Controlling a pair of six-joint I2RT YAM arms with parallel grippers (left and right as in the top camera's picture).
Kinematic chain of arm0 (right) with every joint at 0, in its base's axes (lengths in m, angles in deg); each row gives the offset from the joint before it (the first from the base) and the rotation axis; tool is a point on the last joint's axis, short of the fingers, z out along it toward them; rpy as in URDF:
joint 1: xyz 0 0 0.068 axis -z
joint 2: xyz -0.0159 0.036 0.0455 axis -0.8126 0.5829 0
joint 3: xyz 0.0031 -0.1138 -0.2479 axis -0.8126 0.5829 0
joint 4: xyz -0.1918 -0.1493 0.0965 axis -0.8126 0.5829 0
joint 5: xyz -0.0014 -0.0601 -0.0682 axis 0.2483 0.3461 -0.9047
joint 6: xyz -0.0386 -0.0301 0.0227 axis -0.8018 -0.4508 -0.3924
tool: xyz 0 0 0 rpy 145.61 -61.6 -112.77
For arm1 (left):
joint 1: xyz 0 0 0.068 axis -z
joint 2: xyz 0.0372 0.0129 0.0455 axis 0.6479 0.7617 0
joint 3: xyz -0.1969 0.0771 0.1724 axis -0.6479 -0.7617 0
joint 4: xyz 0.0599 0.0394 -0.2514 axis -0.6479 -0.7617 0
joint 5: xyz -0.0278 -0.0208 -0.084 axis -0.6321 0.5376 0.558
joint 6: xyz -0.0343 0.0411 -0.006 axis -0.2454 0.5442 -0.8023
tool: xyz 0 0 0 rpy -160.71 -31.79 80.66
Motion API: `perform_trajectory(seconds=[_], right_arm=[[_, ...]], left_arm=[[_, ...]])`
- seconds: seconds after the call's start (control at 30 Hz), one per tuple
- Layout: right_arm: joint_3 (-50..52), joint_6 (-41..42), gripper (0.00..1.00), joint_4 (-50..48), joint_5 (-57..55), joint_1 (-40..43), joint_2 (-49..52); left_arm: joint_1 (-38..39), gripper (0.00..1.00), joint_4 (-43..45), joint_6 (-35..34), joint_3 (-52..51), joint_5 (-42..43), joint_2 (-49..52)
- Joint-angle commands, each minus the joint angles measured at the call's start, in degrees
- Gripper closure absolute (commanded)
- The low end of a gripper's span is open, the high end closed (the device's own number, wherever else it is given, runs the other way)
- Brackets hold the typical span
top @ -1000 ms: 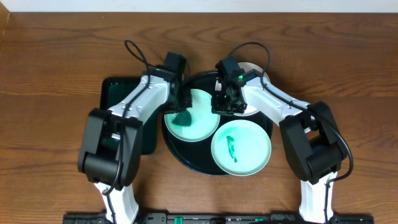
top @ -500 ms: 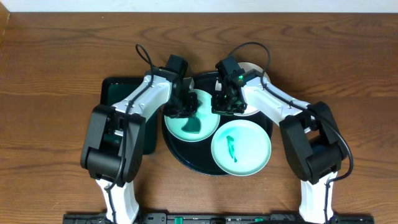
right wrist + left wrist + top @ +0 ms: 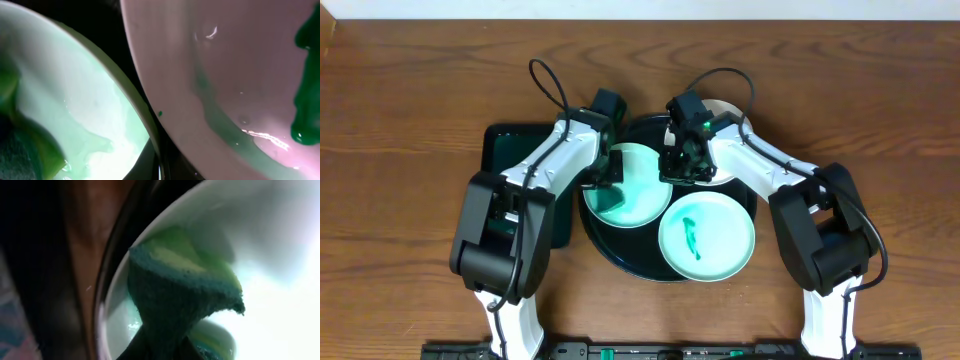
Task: Clean dirty plates on tray and stack at the side
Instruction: 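Scrub the left mint-green plate with the sponge while right gripper holds plate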
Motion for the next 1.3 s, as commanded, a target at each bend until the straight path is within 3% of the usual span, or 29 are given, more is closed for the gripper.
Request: perform_trajectory(seconds=[0.0,0.2,0.3,0.63,0.8,1.0,1.27], right_arm=[[1.0,0.5,0.99,0.0,-0.7,-0.4,1.9],[1.0,0.5,0.99,-0.6,0.5,-0.4,1.9],[1.0,0.5,0.99,-1.0,1.4,-0.4,1.9],[1.0,0.5,0.99,-1.2,2.1,-0.4,1.9],[1.0,0.5,0.99,-1.1,2.0,-0.4,1.9],[1.0,0.5,0.99,-1.2,1.8,-0.4,1.9],[1.0,0.5,0.99,-1.3,1.2,-0.4,1.9]], left_arm=[[-0.7,0.93,-4.5,0.7,-1.7,-3.8,2.2],[-0.7,0.93,-5.5,13.6,-1.7,18.3,2.2],[-0.7,0.93,-4.8,16.2,-1.7,25.6,2.2],[-0.7,0.93,4.2,15.2,-1.7,29.2,2.2],[-0.7,0.93,9.8,14.7,-1.7,24.5,2.2],[-0.7,0.93,15.4,7.9,-1.7,11.6,2.2],[-0.6,0.93,11.7,-2.7,-0.5,-7.5,1.7]])
